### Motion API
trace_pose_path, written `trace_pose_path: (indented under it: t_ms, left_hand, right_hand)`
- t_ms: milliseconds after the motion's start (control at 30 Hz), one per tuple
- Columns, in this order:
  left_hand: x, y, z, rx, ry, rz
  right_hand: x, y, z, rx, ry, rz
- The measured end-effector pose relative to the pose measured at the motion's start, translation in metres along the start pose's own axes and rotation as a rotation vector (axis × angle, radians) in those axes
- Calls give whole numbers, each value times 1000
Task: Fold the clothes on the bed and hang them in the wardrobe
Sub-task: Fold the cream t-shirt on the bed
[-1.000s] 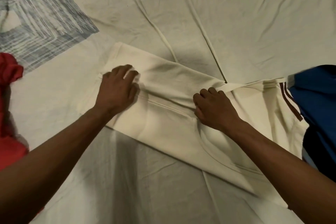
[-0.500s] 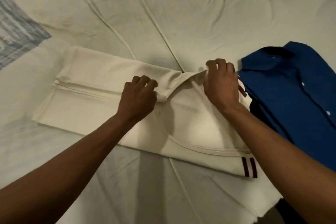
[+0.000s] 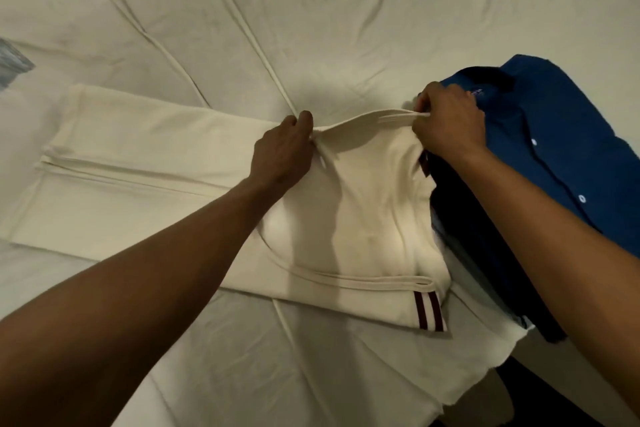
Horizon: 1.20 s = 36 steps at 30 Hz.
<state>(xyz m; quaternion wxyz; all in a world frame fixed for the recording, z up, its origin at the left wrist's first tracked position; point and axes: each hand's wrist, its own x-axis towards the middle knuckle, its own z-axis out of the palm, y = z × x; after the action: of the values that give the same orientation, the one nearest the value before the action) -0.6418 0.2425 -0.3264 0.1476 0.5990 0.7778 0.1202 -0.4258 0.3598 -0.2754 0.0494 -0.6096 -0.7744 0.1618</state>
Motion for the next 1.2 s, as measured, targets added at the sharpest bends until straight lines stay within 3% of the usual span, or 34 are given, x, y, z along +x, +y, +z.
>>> trace_pose_path:
  t_ms: [133,233,367,467,567,767,900,1033,1200]
  left_hand:
    - [-3,-2,0,-46,62,20]
    - [-8,0,4,-32,47,20]
    - [-23,20,12,-92,26,116]
    - [-45,51,25,-184,-78,299]
    - [-59,84,44,-107,-203,398]
    - [-55,100,53,-5,-282,342]
    - [-63,81,40,-63,-142,422]
    - [-59,60,24,-119,133,264]
    - [-35,42,20,7,201,155]
  right_hand:
    - [-3,5,-16,14,-185,-2]
    - [-2,2,-16,41,-272,125]
    - [-2,3,-19,237,-116,154]
    - [-10,7,-22,239,65,22]
    - [-20,20,-18,174,147,-175]
    - [-41,50,-16,-78,157,-482]
    - [-47,67,-15,-120,136,-395]
    - [-45,61,-15,-47,131,-330]
    - [-45,55,-13,82,87,-214]
